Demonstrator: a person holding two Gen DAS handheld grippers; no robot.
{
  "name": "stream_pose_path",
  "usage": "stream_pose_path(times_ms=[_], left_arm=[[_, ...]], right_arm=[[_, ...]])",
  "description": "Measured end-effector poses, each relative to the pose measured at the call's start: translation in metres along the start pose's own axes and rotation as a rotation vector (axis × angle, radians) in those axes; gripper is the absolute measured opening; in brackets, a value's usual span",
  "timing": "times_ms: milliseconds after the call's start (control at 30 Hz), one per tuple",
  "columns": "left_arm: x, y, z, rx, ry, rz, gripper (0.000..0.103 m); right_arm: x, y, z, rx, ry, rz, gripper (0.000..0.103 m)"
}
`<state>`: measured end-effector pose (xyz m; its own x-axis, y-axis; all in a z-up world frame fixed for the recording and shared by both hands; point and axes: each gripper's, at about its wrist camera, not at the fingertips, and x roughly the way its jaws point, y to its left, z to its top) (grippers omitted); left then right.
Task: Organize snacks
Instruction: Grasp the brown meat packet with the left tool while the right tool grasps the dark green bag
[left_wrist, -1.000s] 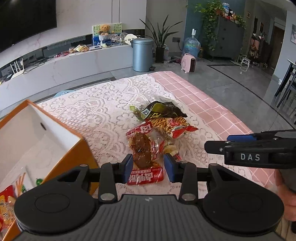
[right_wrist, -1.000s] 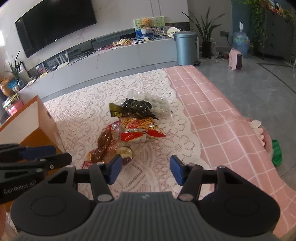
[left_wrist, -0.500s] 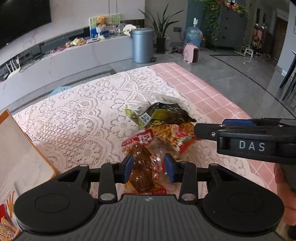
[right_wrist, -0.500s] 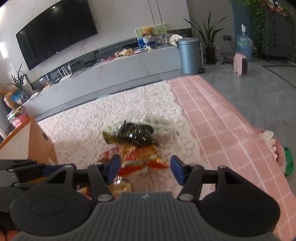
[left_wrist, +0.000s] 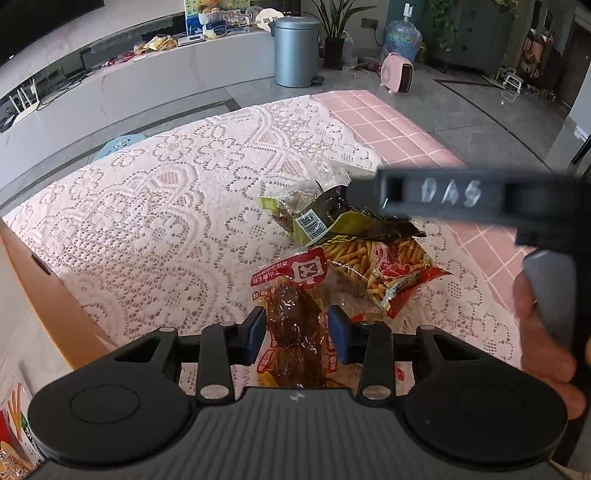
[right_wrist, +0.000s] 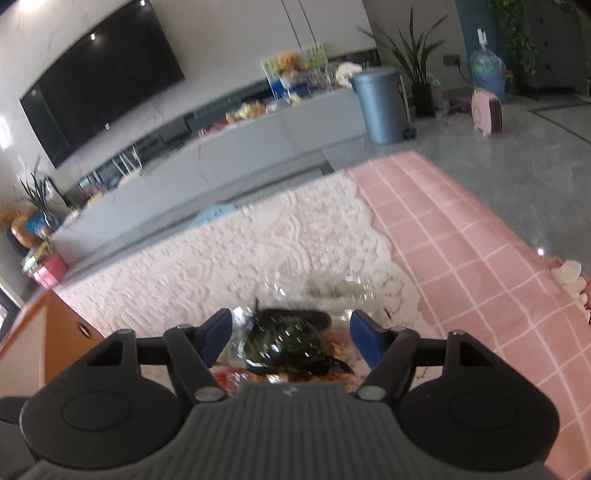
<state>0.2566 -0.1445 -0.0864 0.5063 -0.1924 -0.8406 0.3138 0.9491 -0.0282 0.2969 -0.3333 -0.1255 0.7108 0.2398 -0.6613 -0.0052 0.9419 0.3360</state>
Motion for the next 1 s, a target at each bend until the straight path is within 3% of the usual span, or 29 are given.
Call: stream_pose_path(times_ms=[100,200,300,433,633,833,1000], left_arm=[[0.004,-0.002,0.001,0.013,0.022,-0.016,0.049],[0.008,-0.005,0.001,0.042,0.049,-0.029,0.052],[0.015,-0.005,0.001,0.041,0.085,0.005,0.052],[0.022,0.003,0.003,-0.010,0.129,-0.010,0.053],[0.032,0.004,0.005,-0.020,0.177,-0.025,0.062],[0.046,0.000,0.005,-0.002,0.206,0.015,0.070],[0.047,-0.004,0.004,0.016,0.203,0.019,0.066]], right_arm=[[0.011,-0.002,-0.006,-0.011,0.040,0.000,0.069],[0.019,-0.003,-0.011,-0.025,0.063,0.001,0.062],[0.017,-0.004,-0.015,-0.037,0.054,0.011,0.059],[0.014,-0.005,-0.018,-0.030,0.049,0.018,0.055],[0.001,-0.008,-0.019,-0.008,0.028,0.030,0.053],[-0.016,-0.019,-0.023,0.038,0.007,0.045,0.053],[-0.022,-0.026,-0.023,0.074,-0.001,0.046,0.051]])
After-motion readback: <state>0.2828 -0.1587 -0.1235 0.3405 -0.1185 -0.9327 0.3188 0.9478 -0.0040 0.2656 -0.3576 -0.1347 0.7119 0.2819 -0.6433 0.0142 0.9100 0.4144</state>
